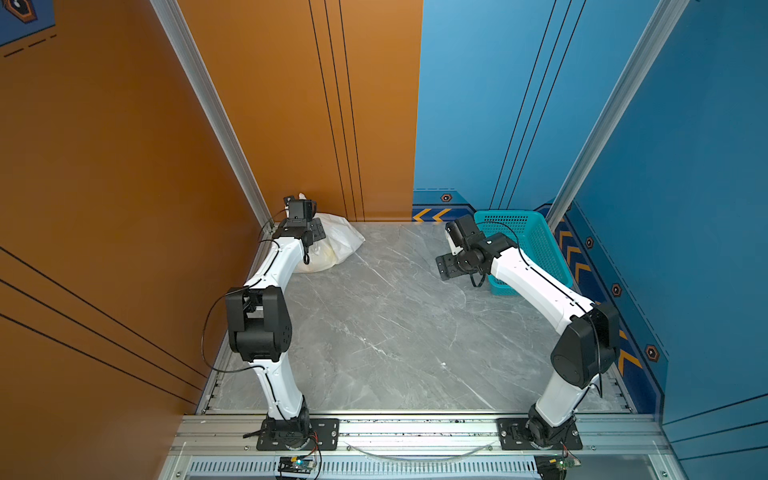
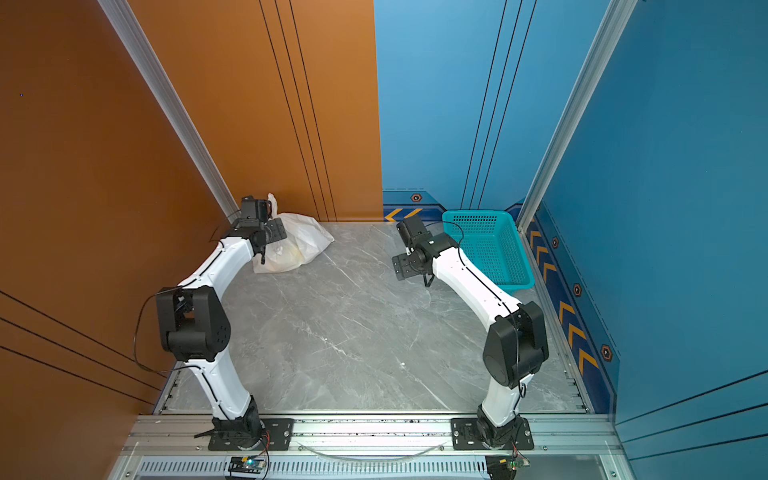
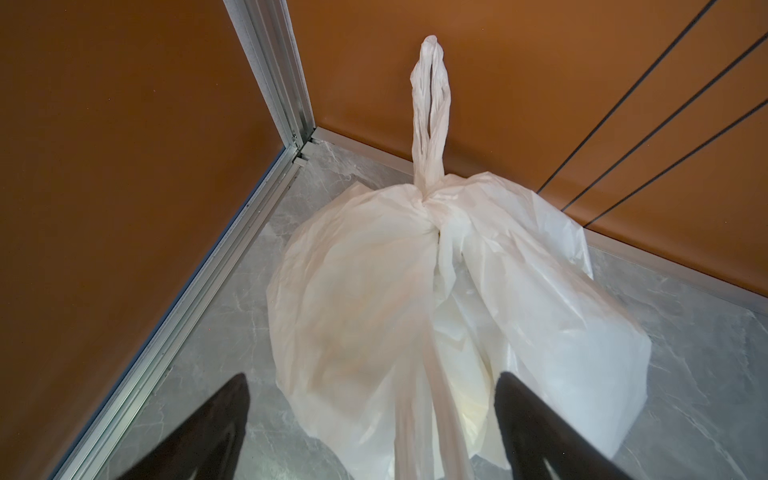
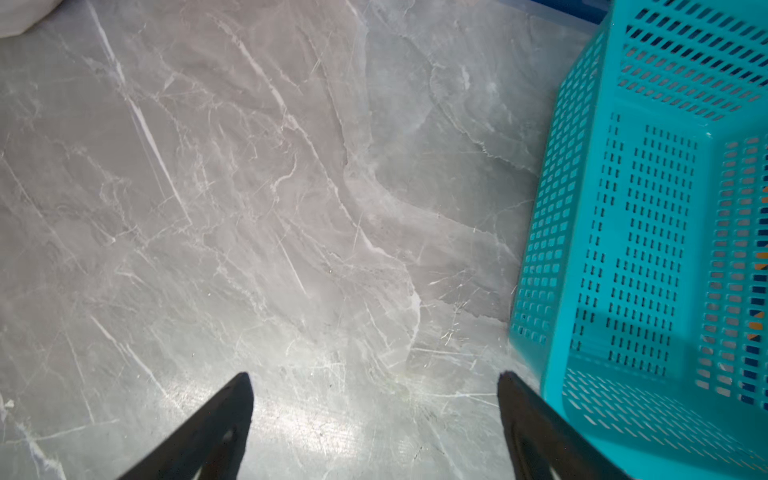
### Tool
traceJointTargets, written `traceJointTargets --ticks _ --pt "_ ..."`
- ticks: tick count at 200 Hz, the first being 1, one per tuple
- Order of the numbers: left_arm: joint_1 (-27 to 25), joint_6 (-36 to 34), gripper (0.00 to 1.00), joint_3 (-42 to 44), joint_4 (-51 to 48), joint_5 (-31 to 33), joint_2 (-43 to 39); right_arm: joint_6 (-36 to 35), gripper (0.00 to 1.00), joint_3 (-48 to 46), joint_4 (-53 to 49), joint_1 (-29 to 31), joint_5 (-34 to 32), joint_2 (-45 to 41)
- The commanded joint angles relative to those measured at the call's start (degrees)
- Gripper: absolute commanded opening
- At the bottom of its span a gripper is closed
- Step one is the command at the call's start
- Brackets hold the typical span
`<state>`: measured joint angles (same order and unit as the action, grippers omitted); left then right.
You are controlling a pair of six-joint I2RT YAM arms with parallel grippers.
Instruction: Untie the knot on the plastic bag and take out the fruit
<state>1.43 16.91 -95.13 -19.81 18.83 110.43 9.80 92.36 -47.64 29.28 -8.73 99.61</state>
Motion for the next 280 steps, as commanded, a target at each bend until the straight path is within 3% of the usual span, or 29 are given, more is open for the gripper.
traceJointTargets --ticks 1,14,35,69,115,187,280 --pt "1.3 -0.5 0.90 -5.2 -3.2 -3.2 3.8 2.5 0.93 -1.8 -1.2 0.1 -0.1 -4.0" --pt "1.3 -1.0 0.88 -7.6 -4.6 -4.0 6.3 2.9 0.94 -2.2 -1.2 0.2 -0.3 -4.7" --pt "1.1 -1.0 0.72 -9.4 -5.8 -4.3 9.3 2.8 0.94 -2.3 -1.2 0.1 -0.6 -5.1" --pt "0.7 -0.8 0.33 -9.2 -5.8 -6.4 10.6 2.9 0.94 -2.8 -1.2 0.1 -0.8 -5.6" --pt "-1.2 -1.3 0.00 -6.9 -5.6 -8.5 7.5 3.5 0.95 -5.8 -0.9 -0.3 -0.9 -7.9" --pt "-9.1 -1.1 0.00 8.7 -1.5 -14.0 -5.7 5.0 0.95 -11.7 0.9 -1.1 -0.2 -13.7" --pt "-33.9 4.2 0.00 35.6 1.0 -10.3 -29.6 5.4 0.96 -17.8 0.6 -1.3 2.1 -21.1"
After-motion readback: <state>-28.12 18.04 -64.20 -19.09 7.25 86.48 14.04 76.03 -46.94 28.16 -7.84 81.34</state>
